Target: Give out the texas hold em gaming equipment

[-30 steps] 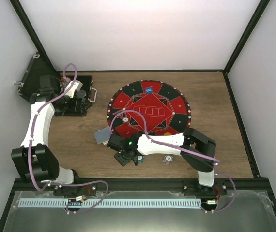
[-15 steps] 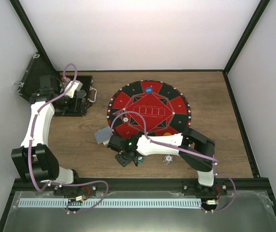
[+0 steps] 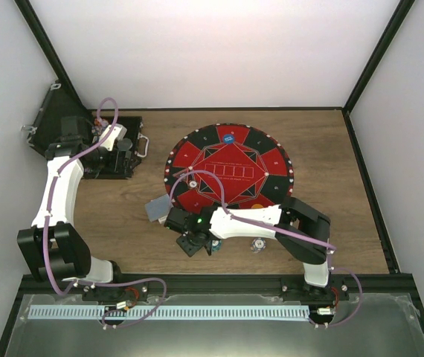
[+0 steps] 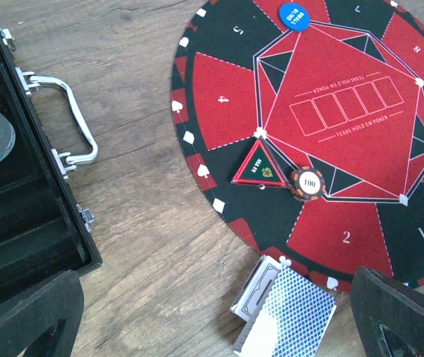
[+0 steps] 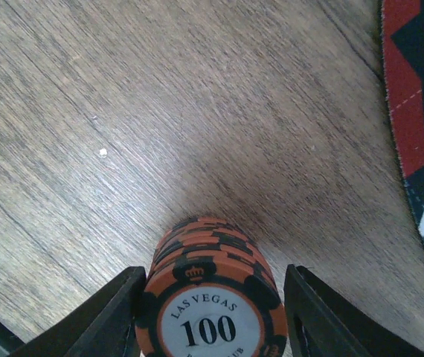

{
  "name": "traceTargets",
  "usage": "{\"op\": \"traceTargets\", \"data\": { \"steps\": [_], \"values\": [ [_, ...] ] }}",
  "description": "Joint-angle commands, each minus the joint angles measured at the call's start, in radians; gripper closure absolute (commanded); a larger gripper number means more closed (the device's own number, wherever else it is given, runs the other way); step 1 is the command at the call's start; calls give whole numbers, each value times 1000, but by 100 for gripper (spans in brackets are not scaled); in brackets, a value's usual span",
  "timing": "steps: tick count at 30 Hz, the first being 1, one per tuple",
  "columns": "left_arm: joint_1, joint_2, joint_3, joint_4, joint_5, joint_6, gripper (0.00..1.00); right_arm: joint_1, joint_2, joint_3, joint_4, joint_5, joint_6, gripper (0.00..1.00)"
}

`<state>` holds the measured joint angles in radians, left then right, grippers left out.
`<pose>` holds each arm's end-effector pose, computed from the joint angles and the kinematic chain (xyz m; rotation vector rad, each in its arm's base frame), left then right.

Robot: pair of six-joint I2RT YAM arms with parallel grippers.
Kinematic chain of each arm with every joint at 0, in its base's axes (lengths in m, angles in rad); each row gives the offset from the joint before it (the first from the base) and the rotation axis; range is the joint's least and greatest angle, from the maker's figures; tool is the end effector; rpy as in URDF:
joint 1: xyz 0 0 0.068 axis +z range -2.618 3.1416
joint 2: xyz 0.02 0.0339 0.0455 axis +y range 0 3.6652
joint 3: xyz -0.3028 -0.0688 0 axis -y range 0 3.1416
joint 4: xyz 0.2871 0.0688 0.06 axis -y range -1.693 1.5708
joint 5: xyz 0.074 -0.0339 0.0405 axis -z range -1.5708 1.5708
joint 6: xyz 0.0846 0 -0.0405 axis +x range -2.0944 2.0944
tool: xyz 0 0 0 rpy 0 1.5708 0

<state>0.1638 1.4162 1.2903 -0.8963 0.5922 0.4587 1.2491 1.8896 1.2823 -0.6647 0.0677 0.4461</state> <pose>0.3441 0.0090 0.3131 0.5576 2.3486 -0.4912 0.1419 0.4076 0.1351 -1.1128 2.6586 0.2606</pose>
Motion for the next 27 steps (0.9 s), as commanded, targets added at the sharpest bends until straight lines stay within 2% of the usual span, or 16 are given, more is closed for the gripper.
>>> {"op": "traceTargets", "data": {
  "steps": [1, 5, 13, 21, 27],
  "values": [
    [5, -24, 24, -9, 18, 18, 0, 10, -34, 44, -13, 22, 4, 49],
    [5, -24, 21, -8, 18, 18, 0, 10, -35, 44, -15, 23, 3, 50],
    [4, -24, 20, -9, 21, 17, 0, 10, -36, 38, -13, 20, 9, 60],
    [4, -27, 21, -10, 23, 19, 0, 10, -54, 68, -36, 14, 2, 59],
    [5, -25, 22, -12, 21, 19, 0, 9, -50, 65, -39, 9, 2, 48]
  ]
}}
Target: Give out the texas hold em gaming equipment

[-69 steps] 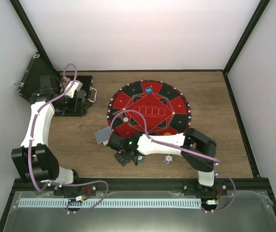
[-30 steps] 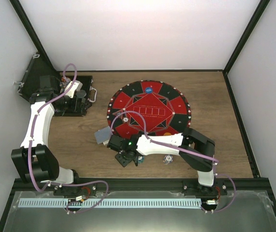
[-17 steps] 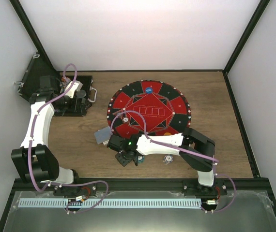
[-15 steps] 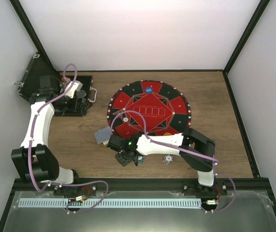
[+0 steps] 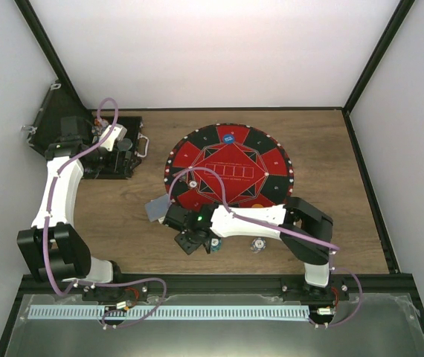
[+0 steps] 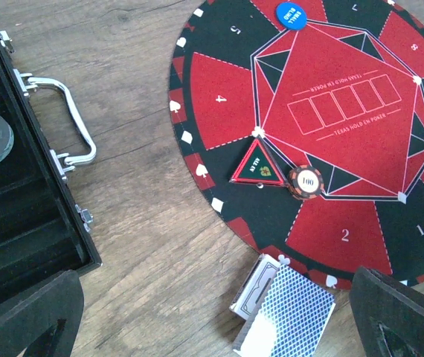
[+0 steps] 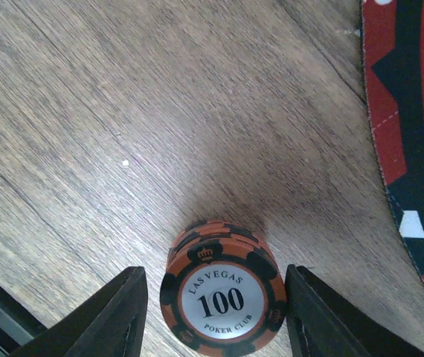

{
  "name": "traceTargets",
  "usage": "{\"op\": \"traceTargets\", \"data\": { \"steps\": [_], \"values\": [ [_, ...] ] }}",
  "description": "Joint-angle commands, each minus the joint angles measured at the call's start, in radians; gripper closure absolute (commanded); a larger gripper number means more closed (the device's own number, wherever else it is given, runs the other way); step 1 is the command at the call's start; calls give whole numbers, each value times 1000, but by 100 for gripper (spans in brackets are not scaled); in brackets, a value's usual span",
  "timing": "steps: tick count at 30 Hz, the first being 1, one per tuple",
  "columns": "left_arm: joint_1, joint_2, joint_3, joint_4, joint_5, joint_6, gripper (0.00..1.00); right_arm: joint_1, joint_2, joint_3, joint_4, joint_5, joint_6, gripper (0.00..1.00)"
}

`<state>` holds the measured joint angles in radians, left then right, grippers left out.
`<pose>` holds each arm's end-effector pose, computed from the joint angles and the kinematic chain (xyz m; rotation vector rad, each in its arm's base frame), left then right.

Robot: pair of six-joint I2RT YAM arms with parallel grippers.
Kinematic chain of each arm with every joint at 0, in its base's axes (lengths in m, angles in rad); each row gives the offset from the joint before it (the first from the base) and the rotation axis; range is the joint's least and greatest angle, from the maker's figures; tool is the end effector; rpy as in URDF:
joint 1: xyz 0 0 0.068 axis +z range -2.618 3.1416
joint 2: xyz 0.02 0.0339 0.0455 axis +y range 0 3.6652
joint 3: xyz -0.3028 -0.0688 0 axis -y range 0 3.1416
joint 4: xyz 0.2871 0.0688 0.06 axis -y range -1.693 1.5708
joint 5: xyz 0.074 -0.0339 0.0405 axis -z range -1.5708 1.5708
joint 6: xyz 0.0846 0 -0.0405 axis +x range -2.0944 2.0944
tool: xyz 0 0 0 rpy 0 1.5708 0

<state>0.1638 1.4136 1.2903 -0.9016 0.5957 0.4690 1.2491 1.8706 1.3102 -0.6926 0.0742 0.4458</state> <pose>0.3429 0.0086 0.3137 0.5697 2.3451 -0.4921 0.1432 0.4097 0.1506 -1.1038 2.6423 0.2736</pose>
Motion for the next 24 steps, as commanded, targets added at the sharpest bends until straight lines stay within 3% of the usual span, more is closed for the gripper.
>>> {"op": "traceTargets", "data": {
  "steps": [1, 16, 24],
  "values": [
    [5, -23, 23, -7, 16, 8, 0, 9, -29, 34, -10, 3, 2, 47],
    [5, -29, 23, -8, 15, 13, 0, 9, 6, 0, 5, -6, -3, 45],
    [5, -28, 23, -7, 11, 14, 0, 10, 13, -4, 18, 2, -6, 48]
  ]
}}
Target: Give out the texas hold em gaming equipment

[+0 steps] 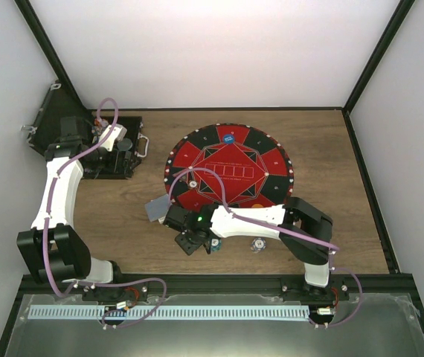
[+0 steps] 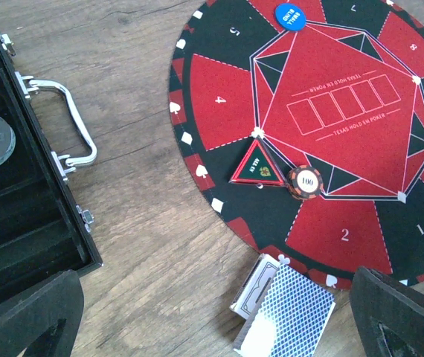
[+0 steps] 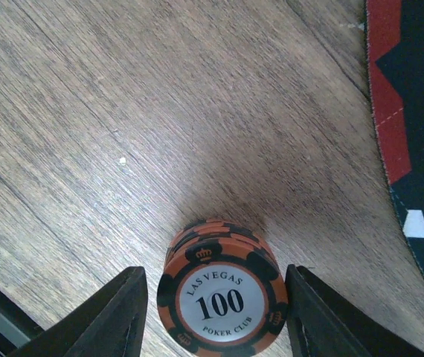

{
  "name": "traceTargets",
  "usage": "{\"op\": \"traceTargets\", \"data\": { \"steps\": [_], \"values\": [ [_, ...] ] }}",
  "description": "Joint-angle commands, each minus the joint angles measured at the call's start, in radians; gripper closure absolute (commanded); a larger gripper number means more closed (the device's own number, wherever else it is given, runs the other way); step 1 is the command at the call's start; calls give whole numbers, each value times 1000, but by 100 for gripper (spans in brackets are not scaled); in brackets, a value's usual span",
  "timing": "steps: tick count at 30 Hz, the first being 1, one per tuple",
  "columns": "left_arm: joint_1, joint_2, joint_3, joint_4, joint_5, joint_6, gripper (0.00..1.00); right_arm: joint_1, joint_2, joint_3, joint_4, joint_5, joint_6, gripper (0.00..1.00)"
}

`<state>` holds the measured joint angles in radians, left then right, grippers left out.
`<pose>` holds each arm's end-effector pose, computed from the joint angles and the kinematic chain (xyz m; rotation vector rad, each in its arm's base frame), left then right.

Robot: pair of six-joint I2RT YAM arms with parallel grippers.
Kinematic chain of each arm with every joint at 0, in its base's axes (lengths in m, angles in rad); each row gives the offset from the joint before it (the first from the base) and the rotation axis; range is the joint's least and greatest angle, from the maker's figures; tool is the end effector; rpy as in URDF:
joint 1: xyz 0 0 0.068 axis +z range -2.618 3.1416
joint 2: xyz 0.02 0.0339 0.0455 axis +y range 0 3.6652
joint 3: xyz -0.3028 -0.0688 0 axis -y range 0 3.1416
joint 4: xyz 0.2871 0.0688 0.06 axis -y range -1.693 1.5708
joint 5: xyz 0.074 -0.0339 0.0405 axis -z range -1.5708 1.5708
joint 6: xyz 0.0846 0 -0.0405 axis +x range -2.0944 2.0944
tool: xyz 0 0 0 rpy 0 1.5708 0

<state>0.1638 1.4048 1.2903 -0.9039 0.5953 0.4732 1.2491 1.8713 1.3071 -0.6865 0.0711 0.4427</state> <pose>0.3408 0.0083 0.3163 0.5757 2.3380 -0.4859 0.1430 0.4100 0.1496 -1.1084 2.6404 0.2785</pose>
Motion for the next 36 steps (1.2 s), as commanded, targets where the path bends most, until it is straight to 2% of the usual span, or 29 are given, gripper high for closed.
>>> {"op": "traceTargets", "data": {
  "steps": [1, 10, 17, 29, 36],
  "values": [
    [5, -20, 23, -4, 12, 11, 0, 10, 15, -2, 10, 5, -3, 48],
    [5, -24, 26, -6, 12, 12, 0, 9, 38, -15, 21, -2, -10, 52],
    [5, -23, 27, -8, 9, 14, 0, 10, 14, 17, 7, 15, -4, 73],
    [5, -18, 33, -13, 14, 12, 0, -1, -84, 115, -85, 54, -13, 77],
    [5, -13, 36, -16, 9, 16, 0, -124, -117, 176, -134, 94, -65, 76]
  ]
}}
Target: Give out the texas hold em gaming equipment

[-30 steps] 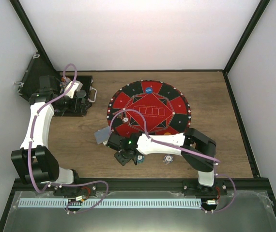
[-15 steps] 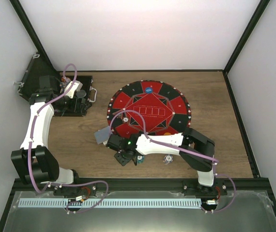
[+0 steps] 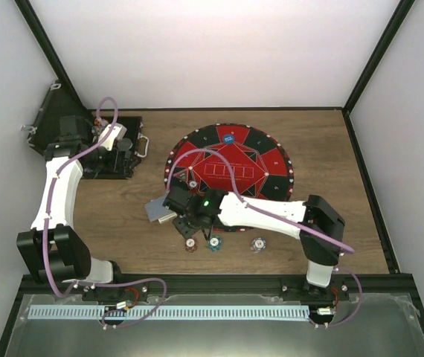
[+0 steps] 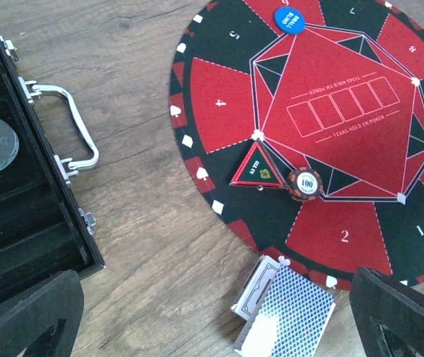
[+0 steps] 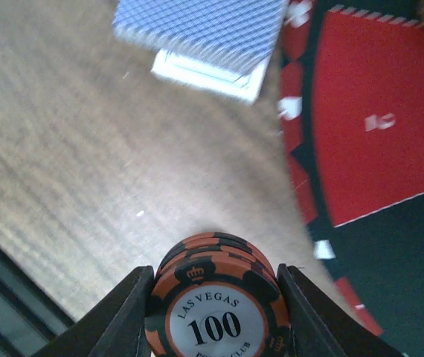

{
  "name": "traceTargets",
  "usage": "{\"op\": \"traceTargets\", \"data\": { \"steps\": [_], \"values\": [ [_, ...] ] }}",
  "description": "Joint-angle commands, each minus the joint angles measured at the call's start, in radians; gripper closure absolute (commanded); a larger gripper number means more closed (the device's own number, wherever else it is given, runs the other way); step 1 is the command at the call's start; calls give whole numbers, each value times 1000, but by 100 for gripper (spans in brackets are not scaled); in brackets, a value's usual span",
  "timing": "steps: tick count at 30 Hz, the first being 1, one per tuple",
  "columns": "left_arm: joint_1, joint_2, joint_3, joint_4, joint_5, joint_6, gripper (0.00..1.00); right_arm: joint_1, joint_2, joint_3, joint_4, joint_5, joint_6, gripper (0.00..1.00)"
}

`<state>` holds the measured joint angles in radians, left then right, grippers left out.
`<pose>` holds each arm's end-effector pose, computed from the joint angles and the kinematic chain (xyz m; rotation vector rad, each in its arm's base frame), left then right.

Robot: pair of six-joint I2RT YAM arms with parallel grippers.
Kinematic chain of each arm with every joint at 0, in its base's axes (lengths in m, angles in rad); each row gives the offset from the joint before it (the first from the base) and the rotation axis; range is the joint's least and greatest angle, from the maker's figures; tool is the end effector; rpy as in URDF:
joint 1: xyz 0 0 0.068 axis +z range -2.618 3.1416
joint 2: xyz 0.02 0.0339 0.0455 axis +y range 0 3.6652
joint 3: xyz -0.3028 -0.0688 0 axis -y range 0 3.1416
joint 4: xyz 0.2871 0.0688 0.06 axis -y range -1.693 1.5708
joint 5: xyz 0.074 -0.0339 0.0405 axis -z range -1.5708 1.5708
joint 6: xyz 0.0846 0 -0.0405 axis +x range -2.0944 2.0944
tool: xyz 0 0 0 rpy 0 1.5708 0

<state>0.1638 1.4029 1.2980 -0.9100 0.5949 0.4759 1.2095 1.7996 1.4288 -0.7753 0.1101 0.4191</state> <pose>0.3404 0.0082 0.3193 0.5793 2.3341 -0.4822 0.1653 0.4113 0.2163 -1.0296 2.5532 0.3275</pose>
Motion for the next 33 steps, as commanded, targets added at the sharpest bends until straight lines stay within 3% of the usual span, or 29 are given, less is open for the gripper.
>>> {"op": "traceTargets", "data": {
  "steps": [1, 6, 14, 22, 33],
  "values": [
    [5, -12, 26, -9, 9, 16, 0, -121, -52, 60, -44, 62, -59, 76],
    [5, -3, 23, -9, 14, 18, 0, -396, -31, 116, 16, 77, -143, 76],
    [5, 5, 24, -8, 31, 30, 0, -662, 272, 401, 72, 68, -232, 76],
    [5, 16, 17, -5, 60, 37, 0, -742, 531, 632, 67, 7, -232, 76],
    [5, 29, 14, 9, 63, 34, 0, -743, 587, 544, 128, -66, -209, 76]
  ]
}}
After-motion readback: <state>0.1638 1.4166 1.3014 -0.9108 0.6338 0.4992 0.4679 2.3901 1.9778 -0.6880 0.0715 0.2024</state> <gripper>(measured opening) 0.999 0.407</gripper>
